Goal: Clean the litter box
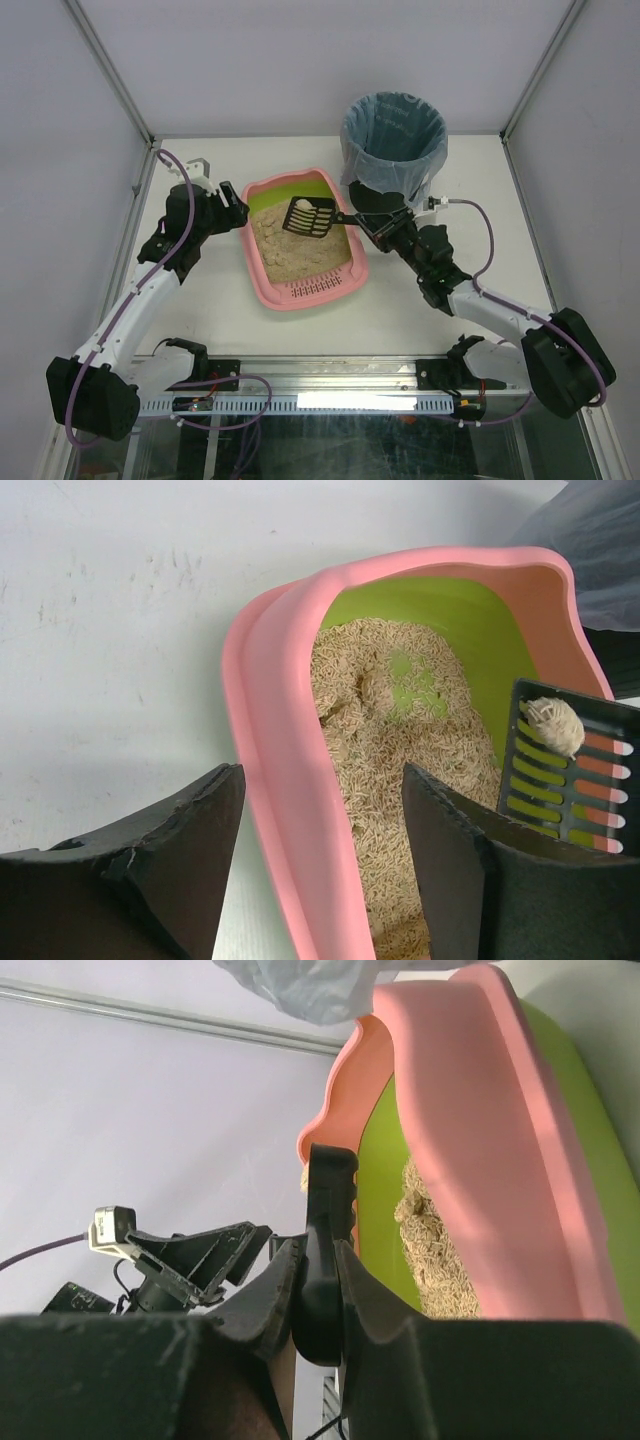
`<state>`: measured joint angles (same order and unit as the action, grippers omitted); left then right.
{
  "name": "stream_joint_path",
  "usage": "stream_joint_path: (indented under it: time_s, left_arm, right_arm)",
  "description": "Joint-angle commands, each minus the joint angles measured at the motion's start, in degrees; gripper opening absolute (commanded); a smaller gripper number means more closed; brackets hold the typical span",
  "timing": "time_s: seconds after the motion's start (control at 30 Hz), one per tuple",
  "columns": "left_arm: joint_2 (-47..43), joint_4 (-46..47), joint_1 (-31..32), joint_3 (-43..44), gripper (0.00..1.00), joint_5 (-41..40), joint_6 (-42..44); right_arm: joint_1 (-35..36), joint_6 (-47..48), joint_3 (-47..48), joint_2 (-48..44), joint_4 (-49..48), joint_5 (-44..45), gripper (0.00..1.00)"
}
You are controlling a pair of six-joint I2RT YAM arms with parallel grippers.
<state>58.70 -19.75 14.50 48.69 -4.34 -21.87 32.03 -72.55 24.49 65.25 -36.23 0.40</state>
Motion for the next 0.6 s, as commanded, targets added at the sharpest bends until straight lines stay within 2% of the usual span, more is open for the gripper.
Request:
stream_joint_path:
  time_s: [0.0,0.13,0.23,0.37,0.5,0.57]
  left_arm:
    - [0.0,3.2,-0.8,0.7,0.66,1.8,0.0]
    - [-0.4,3.2,-0.9,0.1,0.67,1.3,-0.1]
    - [0.1,3.2,-1.0,0.8,0.67,1.9,0.1]
    - [0.1,3.2,-1.1,0.2,0.68,1.7,-0.1]
    - [1.1,3.1,-1.2,1.0,0.68,3.0,0.0]
    - [0.8,3.1,-1.2,0.5,0.68,2.8,-0.1]
  right_arm:
    - [-2.1,-3.0,-1.4,-2.7,-4.5,3.2,0.0]
    - [1.3,2.8,4.0,2.3,-7.4,-5.1,0.0]
    - [-2.1,-2.2,-1.4,-0.7,-7.1,0.7,0.0]
    - [0.6,2.5,2.6,2.2,-9.3,-5.5,0.0]
    - [-2.6,-2.8,-2.8,-1.8,-7.8,0.9,0.0]
    - [-1.4,-0.5,0.5,-0.1,-8.3,-3.1,0.0]
